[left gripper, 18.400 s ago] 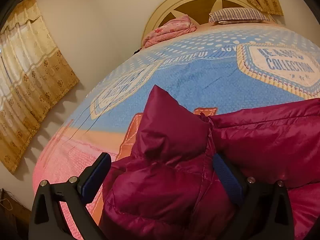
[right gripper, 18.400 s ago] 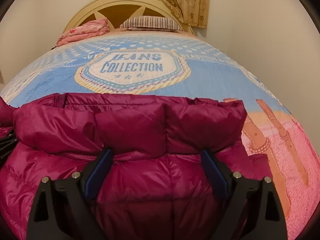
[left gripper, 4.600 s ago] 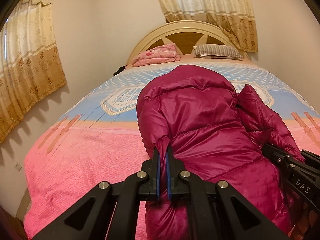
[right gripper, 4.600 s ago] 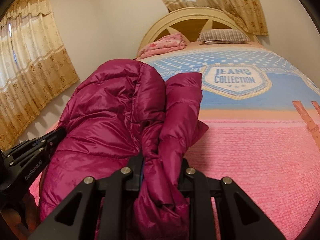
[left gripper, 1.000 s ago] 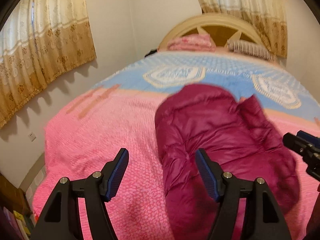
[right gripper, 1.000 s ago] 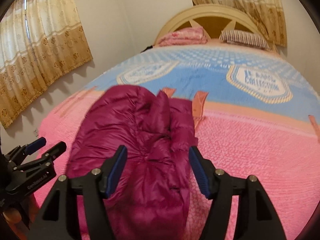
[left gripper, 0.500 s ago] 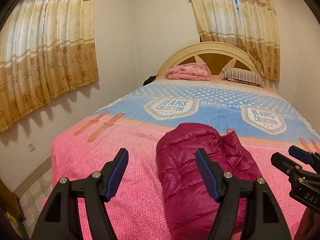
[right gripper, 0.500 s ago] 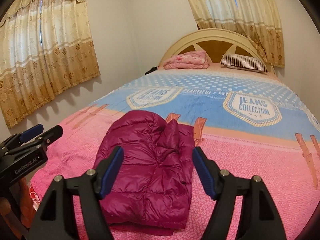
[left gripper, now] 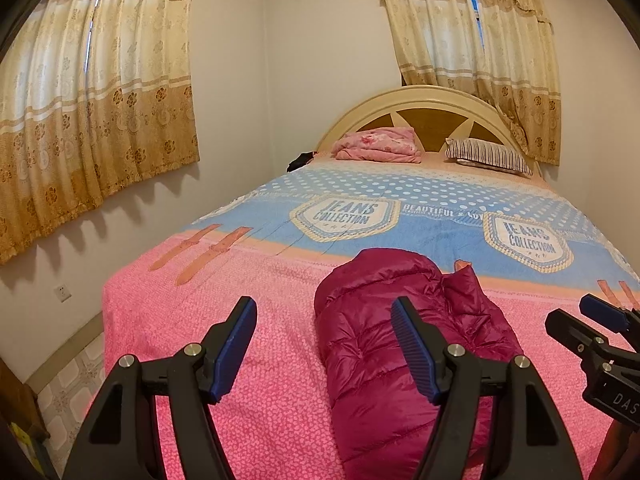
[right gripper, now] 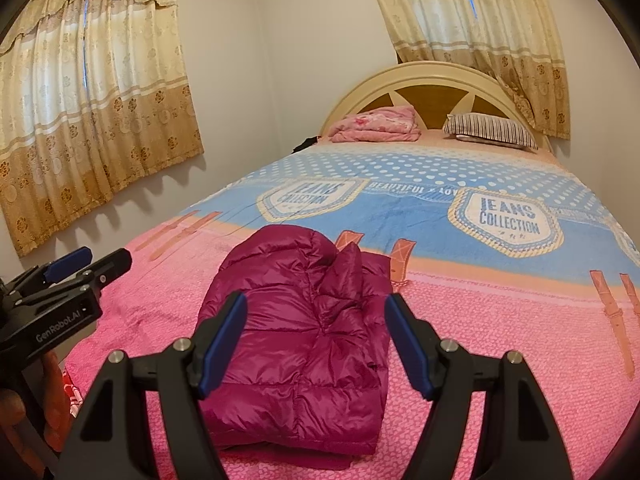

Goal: Fold large clothes

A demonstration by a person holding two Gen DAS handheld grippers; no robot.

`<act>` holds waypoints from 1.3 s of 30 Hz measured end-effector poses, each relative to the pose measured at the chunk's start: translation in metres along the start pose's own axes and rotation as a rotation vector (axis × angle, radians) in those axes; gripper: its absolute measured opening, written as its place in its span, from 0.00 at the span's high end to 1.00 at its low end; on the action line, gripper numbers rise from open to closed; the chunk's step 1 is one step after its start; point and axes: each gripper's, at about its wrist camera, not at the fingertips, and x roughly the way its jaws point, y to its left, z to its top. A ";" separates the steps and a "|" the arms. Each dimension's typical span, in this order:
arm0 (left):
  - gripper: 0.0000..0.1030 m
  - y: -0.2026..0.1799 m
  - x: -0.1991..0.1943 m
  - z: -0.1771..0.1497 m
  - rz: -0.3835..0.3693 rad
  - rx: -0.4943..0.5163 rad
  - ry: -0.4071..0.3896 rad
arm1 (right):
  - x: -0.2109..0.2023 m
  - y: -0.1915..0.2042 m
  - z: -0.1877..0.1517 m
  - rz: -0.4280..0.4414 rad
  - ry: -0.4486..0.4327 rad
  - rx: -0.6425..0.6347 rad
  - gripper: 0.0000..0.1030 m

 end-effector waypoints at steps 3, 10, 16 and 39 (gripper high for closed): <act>0.32 -0.001 0.001 0.000 0.001 0.002 0.003 | 0.000 0.000 0.000 -0.001 0.001 0.002 0.28; 0.32 -0.001 0.001 0.000 0.003 0.004 0.003 | 0.000 0.000 -0.002 0.000 0.002 0.008 0.28; 0.32 -0.002 0.002 -0.001 0.004 0.005 0.003 | 0.001 -0.001 -0.002 0.003 0.006 0.008 0.28; 0.32 -0.005 0.007 -0.006 0.002 0.015 0.010 | 0.002 0.001 -0.004 0.006 0.014 0.008 0.28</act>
